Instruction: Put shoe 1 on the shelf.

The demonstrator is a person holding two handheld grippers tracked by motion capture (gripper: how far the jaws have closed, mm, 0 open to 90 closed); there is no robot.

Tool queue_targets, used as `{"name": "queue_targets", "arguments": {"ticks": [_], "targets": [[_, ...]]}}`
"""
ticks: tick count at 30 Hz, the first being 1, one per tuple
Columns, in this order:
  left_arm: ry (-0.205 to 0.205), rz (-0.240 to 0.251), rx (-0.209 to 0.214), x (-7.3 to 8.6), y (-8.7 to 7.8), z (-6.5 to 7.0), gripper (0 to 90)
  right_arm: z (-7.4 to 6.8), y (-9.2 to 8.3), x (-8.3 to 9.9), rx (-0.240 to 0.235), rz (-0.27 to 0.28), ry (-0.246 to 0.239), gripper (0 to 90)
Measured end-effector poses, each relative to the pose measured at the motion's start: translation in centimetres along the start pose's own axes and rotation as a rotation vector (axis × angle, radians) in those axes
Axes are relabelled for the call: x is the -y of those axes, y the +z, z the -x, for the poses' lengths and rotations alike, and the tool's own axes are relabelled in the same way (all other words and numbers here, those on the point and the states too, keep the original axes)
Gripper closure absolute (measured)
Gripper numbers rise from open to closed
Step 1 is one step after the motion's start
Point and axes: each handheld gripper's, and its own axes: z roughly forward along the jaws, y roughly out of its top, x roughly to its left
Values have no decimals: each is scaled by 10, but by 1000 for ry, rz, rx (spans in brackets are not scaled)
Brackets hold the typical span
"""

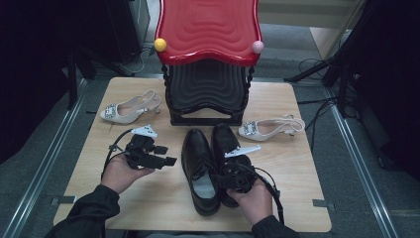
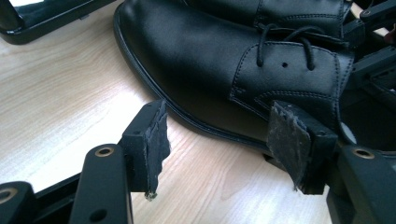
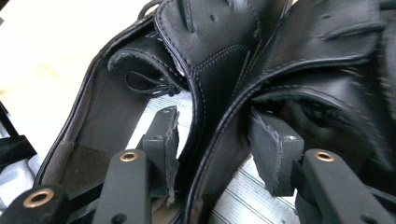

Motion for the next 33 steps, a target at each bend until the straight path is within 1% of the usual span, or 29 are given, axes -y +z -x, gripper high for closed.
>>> {"name": "queue_targets", "arguments": {"ticks": [2, 5, 6, 9, 11, 12, 13, 15, 17, 20, 22, 23, 24, 25, 26, 27, 28, 31, 33], "targets": [[2, 0, -3, -1, 1, -1, 385, -1, 6, -2, 5, -20, 7, 549], [-5, 7, -3, -2, 0, -3, 385, -1, 13, -3, 19, -25, 27, 549], [-7, 10, 1, -2, -1, -5, 385, -2, 15, -4, 25, -29, 38, 554], [-15, 19, -3, -3, -3, -8, 386, -1, 17, -6, 39, -33, 45, 596], [-20, 21, -8, -2, -5, -10, 386, -1, 17, -7, 44, -40, 51, 663], [-21, 19, -10, -2, -5, -10, 386, 0, 16, -6, 54, -34, 33, 712], [-22, 18, -11, -1, -5, -11, 387, 0, 14, -6, 68, -30, 37, 755], [-23, 13, -13, 0, -5, -12, 387, 3, 10, -5, 68, -37, 41, 805], [-26, 12, -19, 1, -5, -12, 388, 7, 5, -6, 53, -50, 46, 825], [-29, 14, -22, 1, -6, -13, 388, 13, 1, -6, 19, -71, 45, 830], [-30, 18, -24, 2, -8, -14, 387, 14, -4, -6, 28, -65, 18, 833], [-31, 20, -27, 3, -8, -13, 387, 14, -7, -7, 32, -65, 13, 834], [-31, 22, -24, 3, -9, -13, 387, 17, -9, -7, 16, -65, 12, 835], [-29, 19, -25, 4, -9, -13, 387, 19, -12, -7, -5, -67, 25, 835], [-26, 15, -29, 5, -9, -12, 387, 20, -15, -8, -15, -63, 29, 835], [-23, 12, -34, 5, -9, -12, 387, 21, -18, -8, -30, -61, 27, 834], [-21, 10, -34, 6, -9, -12, 387, 21, -21, -9, -43, -62, 39, 834], [-23, 9, -38, 9, -11, -11, 387, 23, -32, -11, -88, -57, 48, 833], [-14, 4, -42, 12, -13, -10, 386, 22, -40, -13, -108, -48, 50, 833]]}}
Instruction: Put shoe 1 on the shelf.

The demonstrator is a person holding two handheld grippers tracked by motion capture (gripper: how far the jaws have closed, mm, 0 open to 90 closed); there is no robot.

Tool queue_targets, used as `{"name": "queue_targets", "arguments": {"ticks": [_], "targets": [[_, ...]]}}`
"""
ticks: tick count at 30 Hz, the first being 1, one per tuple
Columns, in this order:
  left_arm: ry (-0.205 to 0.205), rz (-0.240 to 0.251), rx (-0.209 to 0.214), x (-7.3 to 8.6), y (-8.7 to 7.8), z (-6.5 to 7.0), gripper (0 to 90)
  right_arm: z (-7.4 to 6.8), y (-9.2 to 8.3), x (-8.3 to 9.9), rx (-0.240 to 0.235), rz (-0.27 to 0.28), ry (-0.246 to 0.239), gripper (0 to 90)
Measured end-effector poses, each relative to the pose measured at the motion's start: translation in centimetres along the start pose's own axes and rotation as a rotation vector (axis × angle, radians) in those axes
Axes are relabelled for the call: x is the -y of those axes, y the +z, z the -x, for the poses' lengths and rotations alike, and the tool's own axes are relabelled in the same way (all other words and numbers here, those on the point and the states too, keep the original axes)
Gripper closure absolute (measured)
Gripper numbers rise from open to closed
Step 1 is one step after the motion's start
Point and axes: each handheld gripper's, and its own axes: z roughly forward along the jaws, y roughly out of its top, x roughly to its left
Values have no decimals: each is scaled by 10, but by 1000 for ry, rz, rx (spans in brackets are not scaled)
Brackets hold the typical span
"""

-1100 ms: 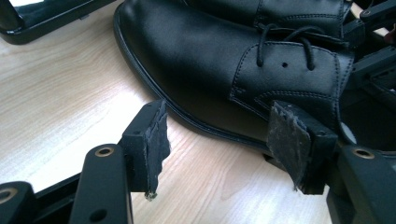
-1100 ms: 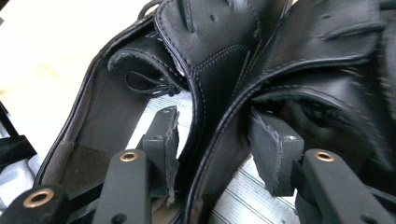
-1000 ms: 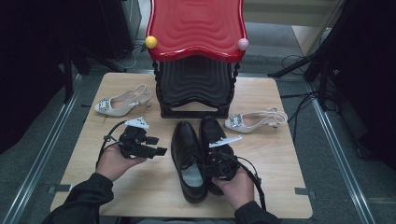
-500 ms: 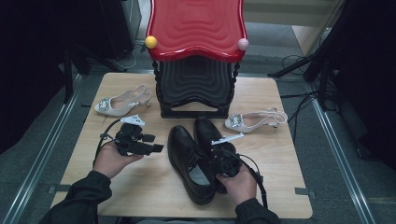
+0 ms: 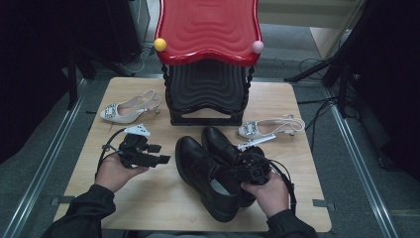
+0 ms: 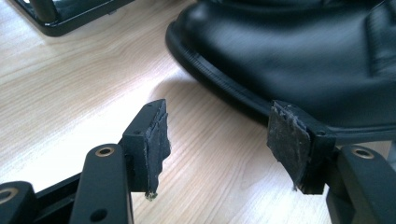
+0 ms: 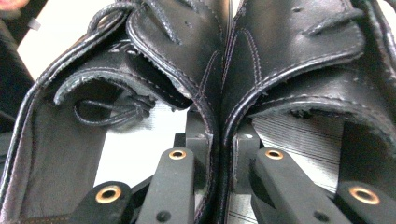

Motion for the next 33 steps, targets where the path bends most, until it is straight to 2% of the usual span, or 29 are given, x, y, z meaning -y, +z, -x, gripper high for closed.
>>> {"name": "queue_targets", "arguments": {"ticks": [3, 6, 12, 21, 25, 26, 30, 33], "targets": [[13, -3, -3, 6, -4, 3, 386, -3, -11, -3, -27, 20, -11, 833], [11, 3, -8, 10, -8, 5, 386, -2, -20, -9, -52, 39, 2, 833], [11, 2, -7, 11, -7, 6, 386, -7, -37, -26, -54, 111, 7, 833], [17, -3, -8, 11, -6, 5, 389, -15, -54, -72, -68, 207, 2, 832], [19, -8, -5, 11, -4, 5, 389, -11, -53, -97, -85, 281, 38, 831], [22, -10, -6, 11, -4, 5, 389, -9, -52, -101, -83, 293, 44, 831], [26, -11, -3, 11, -3, 5, 390, -3, -42, -120, -26, 357, 72, 831], [26, -15, 2, 11, -2, 4, 390, 5, -35, -131, 6, 400, 112, 832]]}}
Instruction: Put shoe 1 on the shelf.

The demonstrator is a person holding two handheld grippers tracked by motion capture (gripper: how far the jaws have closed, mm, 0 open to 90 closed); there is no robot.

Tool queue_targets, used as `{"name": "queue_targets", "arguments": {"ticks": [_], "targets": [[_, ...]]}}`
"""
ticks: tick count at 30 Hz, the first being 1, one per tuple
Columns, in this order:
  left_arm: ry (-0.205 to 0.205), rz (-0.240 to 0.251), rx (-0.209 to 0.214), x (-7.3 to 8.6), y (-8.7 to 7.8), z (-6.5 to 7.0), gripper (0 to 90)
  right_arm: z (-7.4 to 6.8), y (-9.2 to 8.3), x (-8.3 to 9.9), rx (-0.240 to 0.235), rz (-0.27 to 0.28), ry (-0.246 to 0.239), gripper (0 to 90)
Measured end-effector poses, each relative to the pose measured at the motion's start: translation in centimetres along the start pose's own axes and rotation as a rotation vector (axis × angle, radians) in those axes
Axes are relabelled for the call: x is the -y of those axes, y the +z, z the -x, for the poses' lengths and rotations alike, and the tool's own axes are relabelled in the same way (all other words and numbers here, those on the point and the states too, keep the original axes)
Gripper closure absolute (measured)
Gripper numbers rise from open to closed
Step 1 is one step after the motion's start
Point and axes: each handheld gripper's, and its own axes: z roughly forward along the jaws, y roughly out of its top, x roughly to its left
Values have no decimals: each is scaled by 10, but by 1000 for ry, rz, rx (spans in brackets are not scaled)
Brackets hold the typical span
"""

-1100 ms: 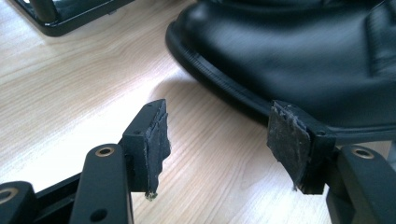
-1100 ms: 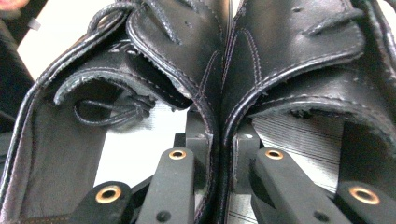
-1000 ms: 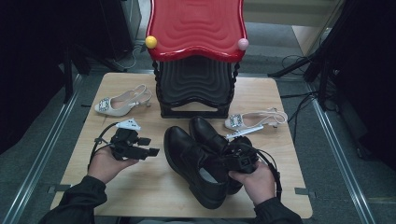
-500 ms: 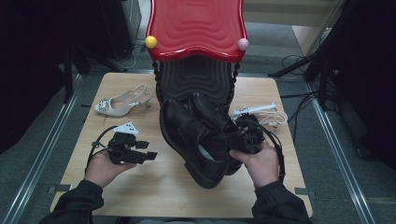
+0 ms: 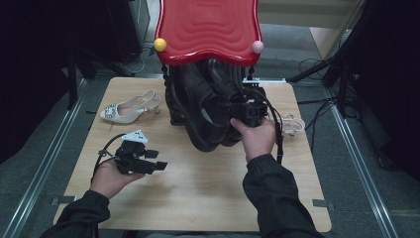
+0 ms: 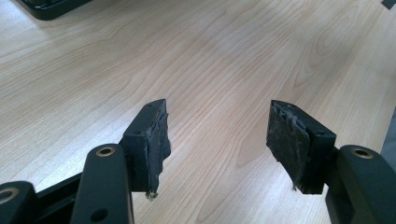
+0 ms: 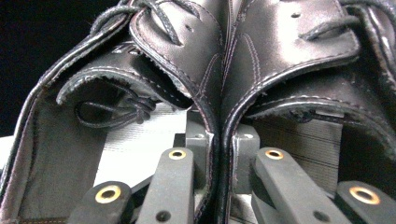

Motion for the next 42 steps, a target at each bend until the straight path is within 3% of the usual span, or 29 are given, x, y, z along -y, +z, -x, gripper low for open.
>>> {"name": "queue_targets", "arguments": {"ticks": [10, 20, 24, 33, 42], "targets": [[5, 12, 35, -3, -1, 2, 389, 6, 32, -17, 113, 163, 48, 831], [7, 10, 44, -3, -1, 3, 395, 10, 58, -23, 246, 244, 97, 831], [16, 4, 47, -4, 0, 4, 395, 16, 66, -23, 248, 273, 136, 831], [14, 2, 55, -4, 1, 5, 405, 6, 81, -27, 276, 291, 202, 815], [11, 9, 61, -4, 1, 4, 408, 0, 90, -28, 293, 286, 177, 802]]}}
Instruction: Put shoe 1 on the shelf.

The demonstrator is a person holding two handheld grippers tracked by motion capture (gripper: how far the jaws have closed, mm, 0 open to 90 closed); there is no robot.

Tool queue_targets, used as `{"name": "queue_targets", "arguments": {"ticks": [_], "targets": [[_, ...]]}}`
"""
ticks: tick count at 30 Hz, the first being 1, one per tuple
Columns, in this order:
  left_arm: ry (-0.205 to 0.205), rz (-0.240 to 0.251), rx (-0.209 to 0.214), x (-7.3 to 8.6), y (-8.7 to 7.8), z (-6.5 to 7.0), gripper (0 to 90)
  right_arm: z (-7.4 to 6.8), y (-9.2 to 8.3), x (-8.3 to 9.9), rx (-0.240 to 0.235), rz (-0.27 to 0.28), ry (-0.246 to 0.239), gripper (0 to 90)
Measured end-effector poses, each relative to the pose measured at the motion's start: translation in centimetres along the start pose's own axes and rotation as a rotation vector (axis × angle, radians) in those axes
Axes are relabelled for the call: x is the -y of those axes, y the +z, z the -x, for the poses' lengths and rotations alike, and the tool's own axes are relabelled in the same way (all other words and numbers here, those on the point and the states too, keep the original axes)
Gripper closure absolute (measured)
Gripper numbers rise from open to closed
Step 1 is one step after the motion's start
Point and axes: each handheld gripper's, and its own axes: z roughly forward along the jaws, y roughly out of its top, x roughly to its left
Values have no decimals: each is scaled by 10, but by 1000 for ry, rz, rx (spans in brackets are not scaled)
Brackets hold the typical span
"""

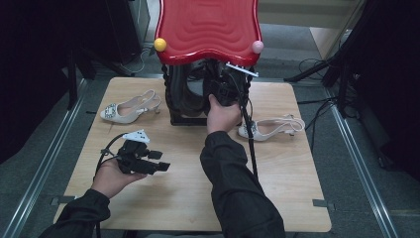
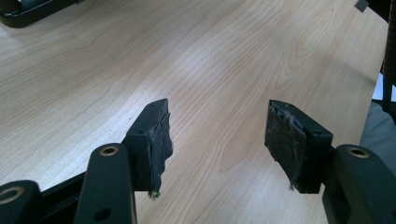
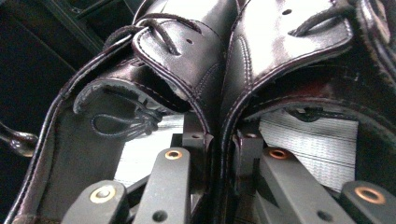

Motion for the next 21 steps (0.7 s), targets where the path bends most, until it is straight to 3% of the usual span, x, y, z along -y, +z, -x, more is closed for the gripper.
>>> {"name": "queue_targets", "arguments": {"ticks": [6, 9, 12, 21], "targets": [[-8, 0, 12, -1, 1, -1, 411, -3, 7, 2, -38, -43, -30, 736], [-8, 1, 11, -1, 1, -1, 413, -7, 11, 6, -21, -56, -99, 727], [-9, 0, 11, 0, 1, -1, 414, -10, 14, 7, -23, -72, -129, 713], [-11, -5, 14, -1, 2, 0, 412, -7, 14, 4, -47, -104, -150, 678]]}}
